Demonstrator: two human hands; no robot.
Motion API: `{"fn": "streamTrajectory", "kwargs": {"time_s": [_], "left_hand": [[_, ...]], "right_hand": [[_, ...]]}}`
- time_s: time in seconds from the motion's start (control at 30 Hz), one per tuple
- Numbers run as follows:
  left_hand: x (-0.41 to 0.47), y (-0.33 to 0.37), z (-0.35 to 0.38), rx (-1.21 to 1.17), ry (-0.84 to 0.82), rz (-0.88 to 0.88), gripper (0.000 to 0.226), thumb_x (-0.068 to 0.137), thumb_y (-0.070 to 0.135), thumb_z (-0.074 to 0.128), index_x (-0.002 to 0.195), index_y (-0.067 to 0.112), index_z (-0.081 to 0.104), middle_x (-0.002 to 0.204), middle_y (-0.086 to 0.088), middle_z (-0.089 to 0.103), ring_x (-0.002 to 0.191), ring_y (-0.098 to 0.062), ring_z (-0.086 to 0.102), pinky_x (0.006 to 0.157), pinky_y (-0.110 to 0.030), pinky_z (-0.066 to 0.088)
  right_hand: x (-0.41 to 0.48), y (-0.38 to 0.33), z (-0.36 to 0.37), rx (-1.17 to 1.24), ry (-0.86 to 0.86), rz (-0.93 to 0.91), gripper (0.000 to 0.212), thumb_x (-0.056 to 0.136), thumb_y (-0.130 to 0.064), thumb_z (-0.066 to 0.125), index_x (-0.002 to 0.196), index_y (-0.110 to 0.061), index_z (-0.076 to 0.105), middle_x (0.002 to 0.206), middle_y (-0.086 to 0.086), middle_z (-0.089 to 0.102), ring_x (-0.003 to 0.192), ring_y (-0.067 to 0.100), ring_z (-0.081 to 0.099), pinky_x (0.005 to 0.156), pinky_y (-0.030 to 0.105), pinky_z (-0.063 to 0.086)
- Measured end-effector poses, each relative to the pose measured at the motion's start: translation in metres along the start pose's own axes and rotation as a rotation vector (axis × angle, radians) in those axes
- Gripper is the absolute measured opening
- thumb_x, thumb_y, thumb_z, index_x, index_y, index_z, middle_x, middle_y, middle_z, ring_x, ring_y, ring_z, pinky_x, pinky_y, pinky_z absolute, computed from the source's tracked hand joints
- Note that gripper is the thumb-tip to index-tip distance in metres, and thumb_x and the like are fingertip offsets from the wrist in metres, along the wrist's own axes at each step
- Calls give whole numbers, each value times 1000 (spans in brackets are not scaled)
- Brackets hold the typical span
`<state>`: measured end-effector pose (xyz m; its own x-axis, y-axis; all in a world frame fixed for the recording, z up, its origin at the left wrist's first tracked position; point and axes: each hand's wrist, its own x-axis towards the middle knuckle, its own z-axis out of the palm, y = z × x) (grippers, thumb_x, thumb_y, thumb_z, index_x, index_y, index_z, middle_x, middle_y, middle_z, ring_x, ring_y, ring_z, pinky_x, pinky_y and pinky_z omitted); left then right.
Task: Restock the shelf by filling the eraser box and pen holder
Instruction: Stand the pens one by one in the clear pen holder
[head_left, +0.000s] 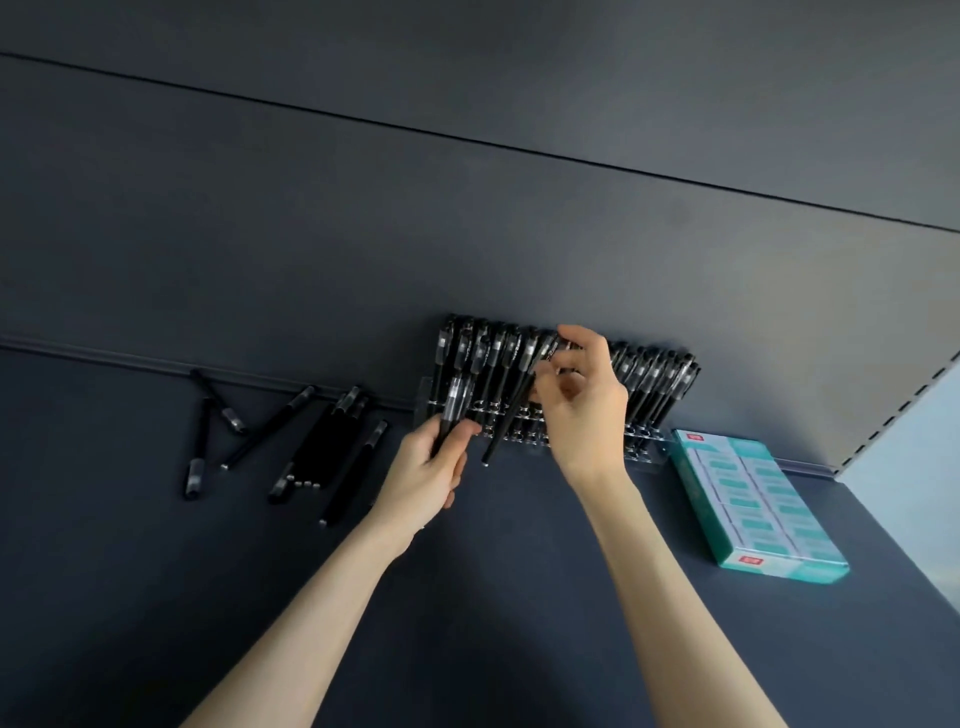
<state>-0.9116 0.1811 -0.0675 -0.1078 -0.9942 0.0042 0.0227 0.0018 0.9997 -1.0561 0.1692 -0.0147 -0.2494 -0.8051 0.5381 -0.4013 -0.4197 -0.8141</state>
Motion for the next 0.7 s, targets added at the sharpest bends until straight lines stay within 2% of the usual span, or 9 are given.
{"fn": "streamTrajectory", "kwargs": {"time_s": [0.07, 0.13, 0.27, 0.4, 0.57, 0.7], "left_hand": [[2, -4, 0, -10, 38, 18, 23, 97, 31, 51, 100, 10, 60, 57, 4, 38, 45, -8, 32, 45, -27, 31], [3, -7, 1, -62, 64, 15, 20, 98, 31, 49, 98, 15, 61, 57, 3, 37, 45, -9, 28, 45, -29, 25], [4, -12, 3, -115, 74, 1, 22, 98, 31, 47, 97, 15, 62, 56, 4, 37, 44, -8, 27, 43, -25, 20], [6, -12, 1, -155, 68, -8, 22, 98, 31, 47, 98, 15, 62, 56, 3, 39, 44, -7, 28, 44, -25, 20], [8, -13, 0, -182, 70, -14, 23, 98, 32, 47, 98, 13, 61, 55, 4, 40, 43, -7, 28, 44, -25, 20], [7, -13, 1, -183, 65, -18, 23, 98, 32, 47, 98, 13, 61, 55, 4, 39, 44, -8, 28, 44, -25, 20]], "right_hand": [[8, 2, 4, -23, 37, -47, 32, 90, 0, 52, 115, -20, 49, 85, -8, 54, 69, 20, 57, 60, 21, 48], [15, 5, 7, -37, 62, -75, 31, 90, 0, 51, 118, -16, 50, 88, -10, 54, 71, 17, 57, 61, 18, 44], [23, 10, 14, -62, 93, -131, 30, 92, -5, 52, 121, -13, 49, 92, -14, 54, 76, 20, 61, 70, 29, 51], [25, 14, 23, -84, 75, -159, 30, 93, -5, 52, 122, -12, 49, 96, -3, 57, 79, 21, 62, 71, 29, 51], [24, 21, 32, -152, 35, -192, 31, 92, -4, 53, 123, -9, 50, 92, -15, 53, 73, 17, 59, 69, 24, 49], [19, 27, 33, -206, -11, -227, 31, 91, -3, 55, 122, -6, 53, 95, -3, 56, 72, 14, 57, 70, 32, 52]]}}
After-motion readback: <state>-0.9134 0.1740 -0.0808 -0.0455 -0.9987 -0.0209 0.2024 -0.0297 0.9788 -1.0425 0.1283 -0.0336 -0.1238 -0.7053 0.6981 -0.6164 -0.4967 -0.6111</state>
